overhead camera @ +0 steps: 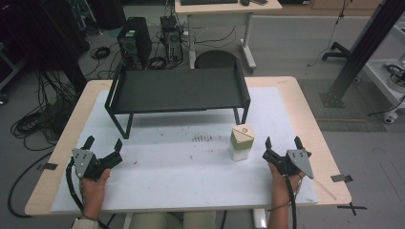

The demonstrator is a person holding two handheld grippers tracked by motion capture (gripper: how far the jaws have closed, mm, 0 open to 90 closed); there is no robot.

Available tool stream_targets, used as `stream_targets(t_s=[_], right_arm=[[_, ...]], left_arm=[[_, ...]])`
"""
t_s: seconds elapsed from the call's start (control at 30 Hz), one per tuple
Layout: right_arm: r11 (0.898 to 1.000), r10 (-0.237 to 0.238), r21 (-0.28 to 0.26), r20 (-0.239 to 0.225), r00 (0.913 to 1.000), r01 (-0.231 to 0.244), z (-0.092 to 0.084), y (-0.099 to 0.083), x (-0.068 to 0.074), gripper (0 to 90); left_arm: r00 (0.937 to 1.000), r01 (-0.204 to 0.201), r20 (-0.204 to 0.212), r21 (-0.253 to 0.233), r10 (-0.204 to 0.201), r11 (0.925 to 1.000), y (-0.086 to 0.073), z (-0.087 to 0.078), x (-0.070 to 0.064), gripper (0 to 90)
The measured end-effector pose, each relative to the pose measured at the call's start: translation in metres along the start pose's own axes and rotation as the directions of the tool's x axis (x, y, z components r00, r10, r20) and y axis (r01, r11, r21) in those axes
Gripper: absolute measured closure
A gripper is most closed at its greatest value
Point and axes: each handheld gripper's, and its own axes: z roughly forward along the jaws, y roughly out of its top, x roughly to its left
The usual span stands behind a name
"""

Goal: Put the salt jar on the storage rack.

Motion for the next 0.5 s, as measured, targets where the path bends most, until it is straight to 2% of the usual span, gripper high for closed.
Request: stream_targets(t_s=[0.5], right_arm=[[1.0,0.001,-0.004,0.004,1.0,-0.001,-0.0002,0.0,0.0,2.6]], left_arm=[[1.0,0.0,0.0,0.0,0.0,1.0,0.0,0.0,-0.0001,2.5]])
